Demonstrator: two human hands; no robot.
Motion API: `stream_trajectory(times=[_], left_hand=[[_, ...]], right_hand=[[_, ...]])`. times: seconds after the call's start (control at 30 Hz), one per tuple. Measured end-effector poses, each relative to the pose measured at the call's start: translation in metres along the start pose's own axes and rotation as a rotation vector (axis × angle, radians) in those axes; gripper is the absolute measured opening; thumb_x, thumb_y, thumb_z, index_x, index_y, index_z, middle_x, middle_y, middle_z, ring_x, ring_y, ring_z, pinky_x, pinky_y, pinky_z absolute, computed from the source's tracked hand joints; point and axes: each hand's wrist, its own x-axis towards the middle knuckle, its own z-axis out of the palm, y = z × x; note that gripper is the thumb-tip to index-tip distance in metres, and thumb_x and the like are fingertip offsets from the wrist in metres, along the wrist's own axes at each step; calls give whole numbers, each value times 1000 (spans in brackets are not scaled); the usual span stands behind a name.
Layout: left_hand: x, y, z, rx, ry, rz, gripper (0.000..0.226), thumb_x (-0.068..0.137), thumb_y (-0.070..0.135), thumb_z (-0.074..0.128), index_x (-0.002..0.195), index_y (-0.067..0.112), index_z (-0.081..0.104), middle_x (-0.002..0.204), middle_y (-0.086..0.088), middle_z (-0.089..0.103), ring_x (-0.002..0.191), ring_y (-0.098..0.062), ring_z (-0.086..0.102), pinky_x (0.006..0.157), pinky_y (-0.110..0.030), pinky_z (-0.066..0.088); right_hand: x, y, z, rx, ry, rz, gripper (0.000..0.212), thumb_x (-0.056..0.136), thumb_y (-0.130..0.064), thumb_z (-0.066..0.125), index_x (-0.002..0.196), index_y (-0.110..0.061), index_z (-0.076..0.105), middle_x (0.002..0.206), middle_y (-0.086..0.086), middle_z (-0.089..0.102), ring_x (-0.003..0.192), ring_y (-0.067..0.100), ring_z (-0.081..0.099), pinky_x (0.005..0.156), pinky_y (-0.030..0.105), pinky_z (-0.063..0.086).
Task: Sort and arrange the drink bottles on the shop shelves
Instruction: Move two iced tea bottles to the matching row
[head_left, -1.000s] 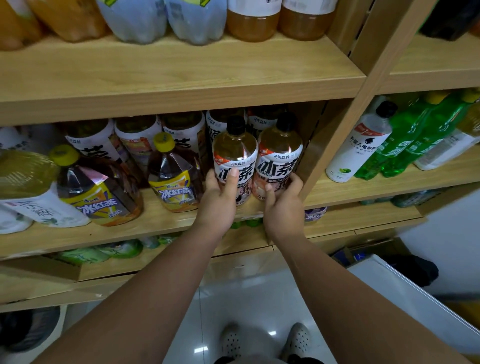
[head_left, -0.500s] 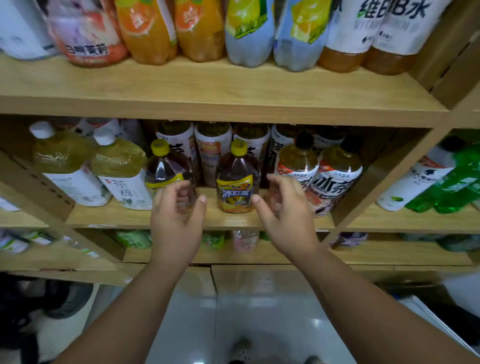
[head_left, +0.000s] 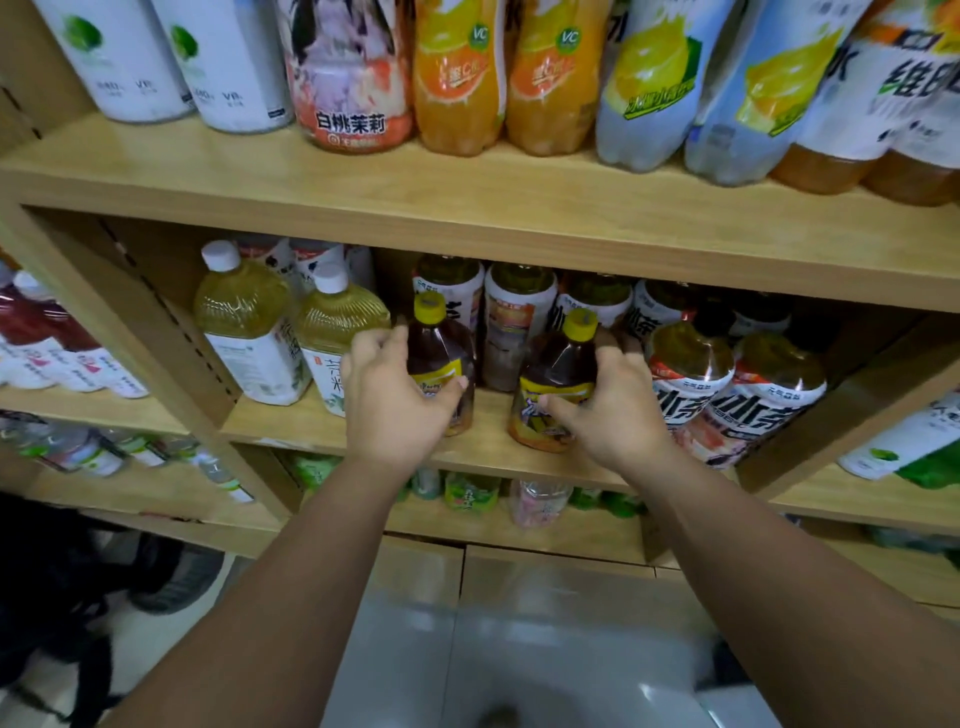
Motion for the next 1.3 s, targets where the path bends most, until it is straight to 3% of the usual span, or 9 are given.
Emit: stream_trajectory(times=[0.1, 0.3, 0.43, 0.57, 0.67, 0.8, 0.97, 1.13, 1.3], left_hand=[[0, -4, -1, 104, 35, 74, 85, 75, 37, 86, 145, 6, 49, 137, -13, 45, 130, -34, 41, 112, -40, 35], [-6, -10, 5, 59, 57, 139, 80, 70, 26, 91, 136, 9, 49, 133, -13, 54, 127, -35, 46, 105, -44, 41], [-3, -5, 0, 102, 38, 140, 78, 70, 34, 91, 133, 15, 49, 124, -8, 62, 118, -34, 50, 94, -40, 42], [0, -3, -6, 189, 15, 161, 90, 63, 48, 92, 137, 14, 53, 129, -10, 54, 120, -34, 48, 99, -40, 41], [-8, -10, -7, 102, 10, 173, 89, 59, 43, 94, 136, 19, 58, 126, -8, 54, 119, -33, 52, 100, -43, 46], [-24, -17, -1, -114, -64, 179, 86, 61, 29, 96, 137, 28, 55, 131, 3, 60, 123, -17, 55, 104, -37, 49], [-38, -8, 10, -107, -22, 222, 85, 57, 21, 98, 133, 22, 60, 127, 0, 62, 116, -11, 54, 99, -18, 39], [-66, 8, 17, -258, -9, 77, 80, 56, 24, 99, 126, 33, 62, 119, 8, 67, 112, -11, 63, 100, -36, 53], [-119, 49, 34, -321, -91, 34, 74, 54, 15, 99, 113, 39, 61, 104, 24, 66, 93, 13, 61, 86, -19, 50]], right_hand=[[-10, 2, -4, 3, 56, -33, 67, 80, -35, 84, 132, -18, 46, 125, 6, 42, 125, 30, 49, 104, 42, 47], [-25, 4, 1, 126, -1, -122, 74, 78, -29, 87, 136, -25, 40, 136, -1, 48, 124, 20, 53, 103, 41, 49], [-29, 9, -2, 105, 6, -140, 79, 78, -30, 87, 141, -24, 39, 141, 0, 48, 126, 20, 53, 103, 40, 50], [-39, 14, -3, 66, 11, -201, 79, 80, -30, 85, 144, -27, 40, 143, -2, 45, 128, 20, 51, 104, 41, 50], [-49, 20, -5, 66, -4, -261, 82, 79, -29, 86, 148, -29, 42, 145, -6, 44, 134, 16, 46, 113, 33, 42], [-57, 32, -14, 304, -25, -212, 72, 74, -29, 90, 135, -43, 54, 128, -16, 64, 120, 3, 60, 103, 31, 52], [-77, 51, -34, 326, -2, -174, 71, 69, -20, 94, 127, -37, 57, 109, -32, 61, 102, -28, 51, 87, -3, 38], [-94, 89, -59, 416, -18, -117, 72, 67, -18, 94, 129, -31, 60, 116, -28, 64, 109, -18, 57, 94, 6, 46], [-112, 142, -95, 461, -27, -102, 72, 66, -9, 94, 122, -39, 59, 111, -31, 68, 108, -15, 60, 88, 5, 47]])
